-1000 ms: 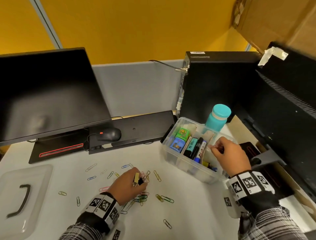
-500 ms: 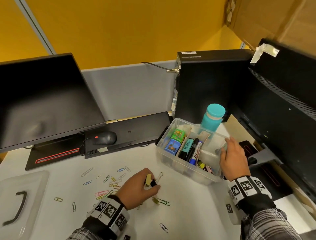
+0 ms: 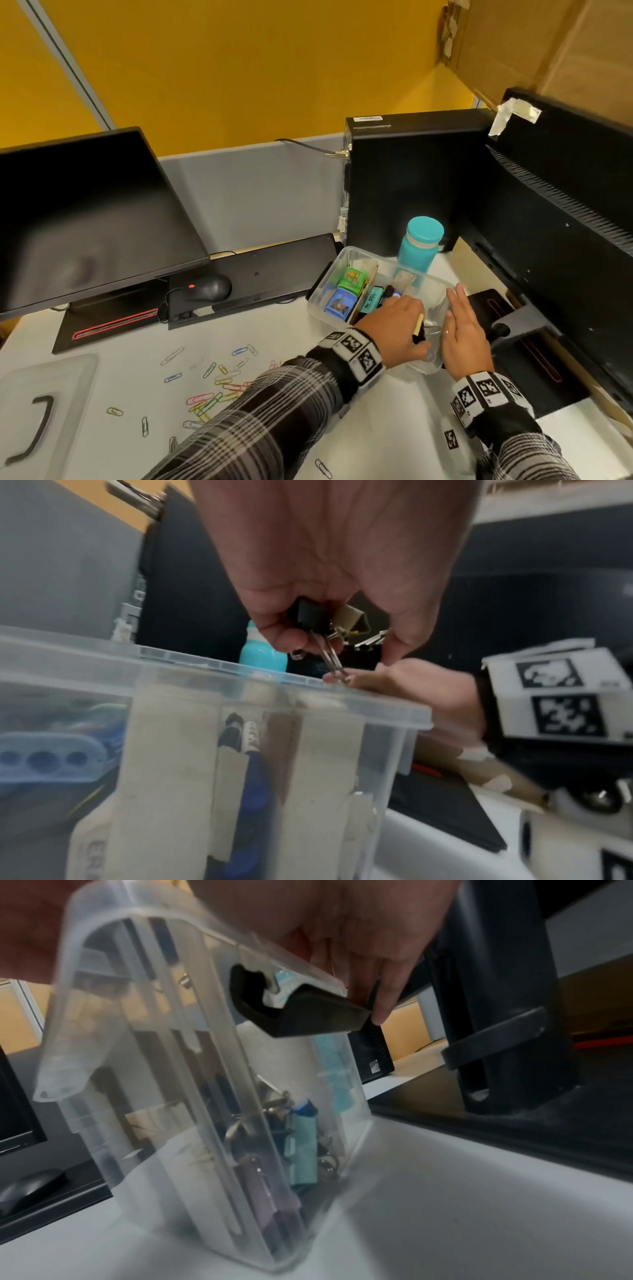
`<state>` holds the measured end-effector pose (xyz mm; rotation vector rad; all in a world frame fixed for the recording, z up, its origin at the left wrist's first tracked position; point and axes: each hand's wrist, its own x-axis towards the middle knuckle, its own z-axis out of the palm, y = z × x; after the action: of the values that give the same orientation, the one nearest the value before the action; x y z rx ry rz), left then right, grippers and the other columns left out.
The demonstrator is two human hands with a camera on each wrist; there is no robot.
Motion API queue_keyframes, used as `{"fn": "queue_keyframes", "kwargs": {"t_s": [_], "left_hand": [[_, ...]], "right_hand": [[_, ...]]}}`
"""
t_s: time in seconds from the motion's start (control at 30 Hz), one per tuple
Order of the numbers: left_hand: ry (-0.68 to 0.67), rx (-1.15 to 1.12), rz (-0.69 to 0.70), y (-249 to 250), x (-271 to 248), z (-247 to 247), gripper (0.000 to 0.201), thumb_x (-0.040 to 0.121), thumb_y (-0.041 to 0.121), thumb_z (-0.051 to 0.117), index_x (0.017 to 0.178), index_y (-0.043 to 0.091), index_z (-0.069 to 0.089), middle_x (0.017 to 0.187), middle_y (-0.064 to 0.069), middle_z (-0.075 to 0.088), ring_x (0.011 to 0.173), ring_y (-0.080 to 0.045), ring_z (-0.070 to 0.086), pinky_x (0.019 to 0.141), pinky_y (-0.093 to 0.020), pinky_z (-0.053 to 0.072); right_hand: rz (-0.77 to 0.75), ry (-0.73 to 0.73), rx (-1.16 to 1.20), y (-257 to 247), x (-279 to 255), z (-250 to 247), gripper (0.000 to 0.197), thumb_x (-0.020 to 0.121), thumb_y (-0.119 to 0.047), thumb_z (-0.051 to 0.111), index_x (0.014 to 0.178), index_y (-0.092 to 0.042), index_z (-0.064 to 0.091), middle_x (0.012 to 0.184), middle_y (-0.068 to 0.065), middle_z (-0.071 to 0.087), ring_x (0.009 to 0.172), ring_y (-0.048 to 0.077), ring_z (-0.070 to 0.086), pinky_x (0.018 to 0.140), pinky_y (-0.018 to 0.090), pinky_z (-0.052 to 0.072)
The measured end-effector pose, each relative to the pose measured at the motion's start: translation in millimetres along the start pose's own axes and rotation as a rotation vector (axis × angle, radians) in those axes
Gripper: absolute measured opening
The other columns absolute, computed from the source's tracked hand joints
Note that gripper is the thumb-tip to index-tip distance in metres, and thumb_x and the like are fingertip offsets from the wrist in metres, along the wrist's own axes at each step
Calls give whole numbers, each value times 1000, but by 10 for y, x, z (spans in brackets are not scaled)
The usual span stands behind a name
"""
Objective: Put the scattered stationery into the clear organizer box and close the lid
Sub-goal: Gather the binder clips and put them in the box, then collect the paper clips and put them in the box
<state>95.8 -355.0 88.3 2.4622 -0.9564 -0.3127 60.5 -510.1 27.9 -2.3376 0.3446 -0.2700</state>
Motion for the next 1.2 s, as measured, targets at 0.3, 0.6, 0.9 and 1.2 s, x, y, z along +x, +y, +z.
{"fn": "queue_keyframes", "kwargs": {"t_s": [0.3,0.6,0.9,1.2], "left_hand": [[-129,359,108,-3,114,267,39,97,30,41,124,3,49,119,-18,53,109,-33,50,93,-43,38],[-232,333,149,78,13,218,33,88,5,51,121,0,50,116,-17,51,98,-35,57,77,-43,49],[157,209,-16,-568,-932,-132,38,94,24,43,131,18,45,132,-1,48,118,-20,43,99,-34,39],[-22,76,-633,-1726,-2503,-308,39,92,44,50,127,28,47,110,8,51,89,-9,54,79,-22,45]], "right_hand": [[19,-8,-17,-47,-25,-24,47,101,-21,28,148,-22,25,158,-12,11,134,17,36,95,30,35],[24,-15,-37,-107,-50,-42,47,101,-21,28,148,-22,25,158,-11,12,131,21,40,95,32,38],[-12,-54,-447,-177,-40,-108,48,95,-19,41,141,-10,36,155,10,22,127,38,42,100,54,42],[-732,-92,-246,-1017,-520,276,21,88,-19,46,100,-15,63,99,1,61,90,22,56,75,36,53]]}}
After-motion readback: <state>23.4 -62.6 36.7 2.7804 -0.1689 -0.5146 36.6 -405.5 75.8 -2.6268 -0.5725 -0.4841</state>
